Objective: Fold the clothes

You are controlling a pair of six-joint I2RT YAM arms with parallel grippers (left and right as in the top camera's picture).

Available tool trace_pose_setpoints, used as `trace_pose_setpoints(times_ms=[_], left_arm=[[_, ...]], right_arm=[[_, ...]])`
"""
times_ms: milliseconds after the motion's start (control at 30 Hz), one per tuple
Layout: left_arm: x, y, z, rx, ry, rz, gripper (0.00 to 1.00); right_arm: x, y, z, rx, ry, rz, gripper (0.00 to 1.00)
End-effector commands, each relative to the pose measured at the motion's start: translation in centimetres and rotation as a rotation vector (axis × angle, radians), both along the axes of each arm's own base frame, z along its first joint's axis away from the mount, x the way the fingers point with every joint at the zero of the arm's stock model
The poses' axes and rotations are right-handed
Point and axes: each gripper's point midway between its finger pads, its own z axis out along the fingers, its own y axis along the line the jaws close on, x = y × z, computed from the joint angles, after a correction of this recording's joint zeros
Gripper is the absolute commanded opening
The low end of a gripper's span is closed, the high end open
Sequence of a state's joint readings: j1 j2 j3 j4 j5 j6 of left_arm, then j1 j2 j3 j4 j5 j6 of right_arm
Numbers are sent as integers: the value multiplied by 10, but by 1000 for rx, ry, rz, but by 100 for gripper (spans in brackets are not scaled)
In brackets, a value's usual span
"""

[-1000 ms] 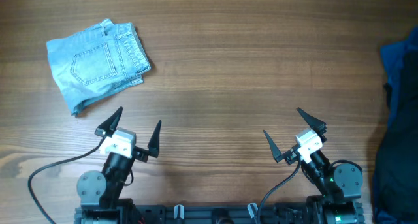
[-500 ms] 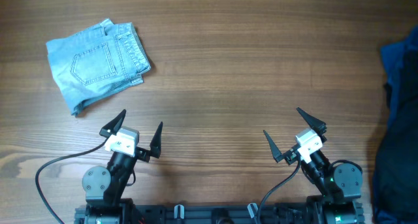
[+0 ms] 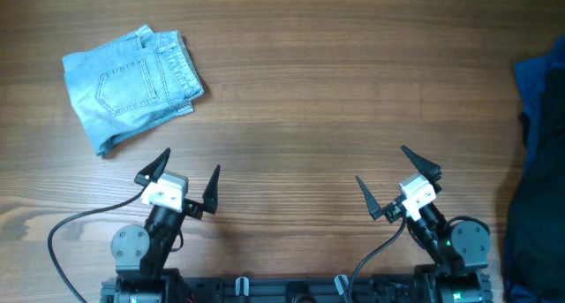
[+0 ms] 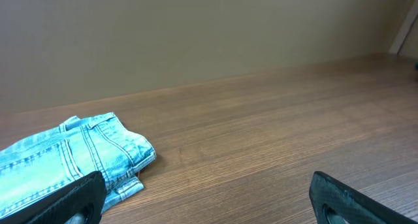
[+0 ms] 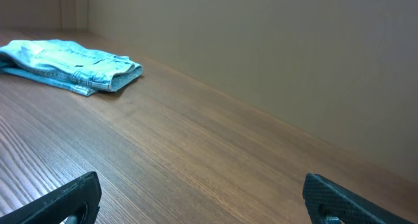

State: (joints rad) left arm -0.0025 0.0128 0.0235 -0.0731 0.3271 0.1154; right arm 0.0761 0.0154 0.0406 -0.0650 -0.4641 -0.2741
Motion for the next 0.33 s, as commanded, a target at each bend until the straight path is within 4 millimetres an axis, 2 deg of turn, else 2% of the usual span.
trace_pose_setpoints(times_ms=[0,300], left_arm=[[1,3,-1,9,-8,16,100],[1,3,-1,9,-8,16,100]], right_arm=[[-2,1,5,12,-12,11,100],[-2,1,5,12,-13,11,100]])
